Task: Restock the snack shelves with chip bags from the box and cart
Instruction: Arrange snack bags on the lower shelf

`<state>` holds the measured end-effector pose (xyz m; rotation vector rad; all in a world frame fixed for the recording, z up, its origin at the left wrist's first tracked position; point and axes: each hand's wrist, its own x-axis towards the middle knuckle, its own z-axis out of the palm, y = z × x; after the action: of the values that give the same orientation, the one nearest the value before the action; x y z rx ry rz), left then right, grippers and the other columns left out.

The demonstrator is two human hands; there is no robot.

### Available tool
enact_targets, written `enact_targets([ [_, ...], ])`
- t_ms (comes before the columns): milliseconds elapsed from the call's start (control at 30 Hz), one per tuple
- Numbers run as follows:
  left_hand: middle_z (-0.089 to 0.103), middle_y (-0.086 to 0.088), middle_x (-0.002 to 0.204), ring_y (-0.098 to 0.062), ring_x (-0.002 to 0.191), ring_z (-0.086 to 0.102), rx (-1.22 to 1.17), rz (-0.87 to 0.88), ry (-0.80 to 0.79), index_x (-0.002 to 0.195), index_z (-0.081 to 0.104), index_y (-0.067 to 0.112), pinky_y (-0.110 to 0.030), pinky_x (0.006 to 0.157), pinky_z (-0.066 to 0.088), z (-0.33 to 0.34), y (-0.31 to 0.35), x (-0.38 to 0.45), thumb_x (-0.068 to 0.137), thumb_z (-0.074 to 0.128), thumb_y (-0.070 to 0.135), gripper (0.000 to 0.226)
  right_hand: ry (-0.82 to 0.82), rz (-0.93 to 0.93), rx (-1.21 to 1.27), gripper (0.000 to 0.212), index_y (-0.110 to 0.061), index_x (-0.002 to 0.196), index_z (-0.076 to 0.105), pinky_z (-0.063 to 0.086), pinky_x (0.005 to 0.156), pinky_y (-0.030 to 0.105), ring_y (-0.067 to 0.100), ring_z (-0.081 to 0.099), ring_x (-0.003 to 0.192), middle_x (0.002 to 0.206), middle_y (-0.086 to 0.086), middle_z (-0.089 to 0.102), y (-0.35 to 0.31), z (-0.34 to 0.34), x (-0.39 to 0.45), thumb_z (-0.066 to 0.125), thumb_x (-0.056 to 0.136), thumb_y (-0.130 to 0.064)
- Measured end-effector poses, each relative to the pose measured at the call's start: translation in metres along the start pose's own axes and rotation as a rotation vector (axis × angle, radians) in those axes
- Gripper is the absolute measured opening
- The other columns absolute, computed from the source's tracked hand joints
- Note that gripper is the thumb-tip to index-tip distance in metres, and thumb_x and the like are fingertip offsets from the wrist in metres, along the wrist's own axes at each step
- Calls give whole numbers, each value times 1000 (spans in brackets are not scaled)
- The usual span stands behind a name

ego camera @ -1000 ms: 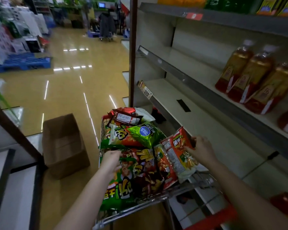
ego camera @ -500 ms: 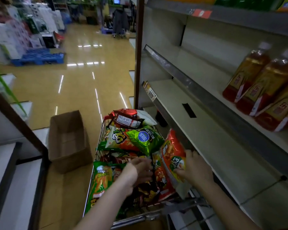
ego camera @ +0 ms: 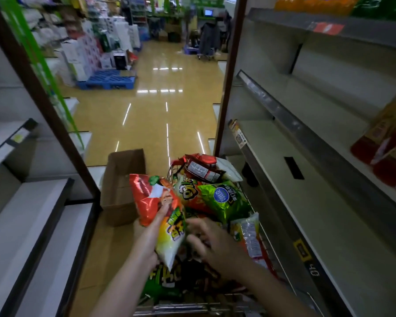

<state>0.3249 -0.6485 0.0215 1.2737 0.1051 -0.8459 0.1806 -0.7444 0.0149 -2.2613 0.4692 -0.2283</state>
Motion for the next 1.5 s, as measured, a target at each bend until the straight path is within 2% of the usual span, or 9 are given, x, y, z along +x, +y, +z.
enact_targets([
  [133, 71, -12, 108, -30, 93, 70, -70, 49, 54, 119, 60, 16, -39, 73, 55, -38, 13, 0, 76, 73, 36, 50, -98, 372, -196, 43, -14, 132, 46, 50, 90, 34, 19, 56, 111, 129, 5, 54, 37, 5, 25, 48, 100, -42],
  [333, 73, -11, 106, -31, 96, 70, -42, 47, 63, 125, 59, 17, -43, 82, 54, -81, 25, -14, 74, 72, 39, 57, -303, 754, 141, 93, -2, 119, 43, 46, 63, 29, 15, 56, 75, 89, 6, 57, 43, 76, 66, 58, 70, -80],
  [467, 72, -12, 109, -33, 96, 70, -19, 66, 122, 129, 55, 17, -44, 83, 55, -105, 27, -24, 61, 76, 43, 76, -136, 826, 305, 87, -1, 139, 39, 42, 94, 32, 30, 51, 122, 135, 16, 50, 35, 100, 76, 70, 80, -56],
  [567, 73, -12, 105, -33, 92, 71, -2, 54, 120, 126, 57, 17, -41, 76, 56, -115, 27, -29, 63, 74, 45, 71, -11, 842, 459, 78, 1, 128, 52, 46, 94, 34, 32, 54, 119, 131, 16, 57, 32, 99, 72, 82, 72, -45],
  [733, 75, -13, 95, -29, 78, 72, -72, 45, 87, 109, 64, 14, -40, 72, 54, -119, 31, -47, 76, 67, 42, 44, 199, 650, 724, 69, -10, 120, 49, 41, 94, 33, 22, 53, 113, 126, 5, 56, 17, 88, 61, 88, 68, -31],
  [867, 75, -14, 95, -27, 72, 73, -143, 49, 42, 106, 64, 12, -36, 65, 58, -116, 32, -64, 78, 61, 47, 45, 222, 497, 774, 128, -15, 152, 23, 35, 112, 48, 29, 40, 138, 152, 6, 38, -11, 66, 63, 86, 52, -65],
  [1033, 74, -15, 100, -28, 81, 73, -143, 102, 7, 113, 62, 12, -38, 67, 61, -110, 33, -86, 68, 65, 55, 62, -99, 307, 640, 111, -14, 150, 32, 44, 101, 33, 21, 57, 118, 140, 2, 52, -50, 29, 68, 85, 60, -51],
  [1233, 72, -17, 108, -31, 91, 72, -182, 109, 16, 112, 63, 12, -38, 65, 60, -123, 30, -115, 17, 91, 59, 110, -505, 116, 456, 37, -17, 133, 52, 49, 59, 9, -6, 66, 71, 97, -15, 70, -100, 37, 66, 58, 97, -13],
  [1500, 67, -18, 119, -34, 109, 66, -346, 218, 130, 127, 58, 9, -43, 86, 56, -190, 42, -166, 35, 92, 58, 110, -621, -148, 216, 53, -30, 143, 34, 51, 82, 15, 0, 63, 99, 120, -8, 61, -163, 105, 70, 60, 96, -28],
])
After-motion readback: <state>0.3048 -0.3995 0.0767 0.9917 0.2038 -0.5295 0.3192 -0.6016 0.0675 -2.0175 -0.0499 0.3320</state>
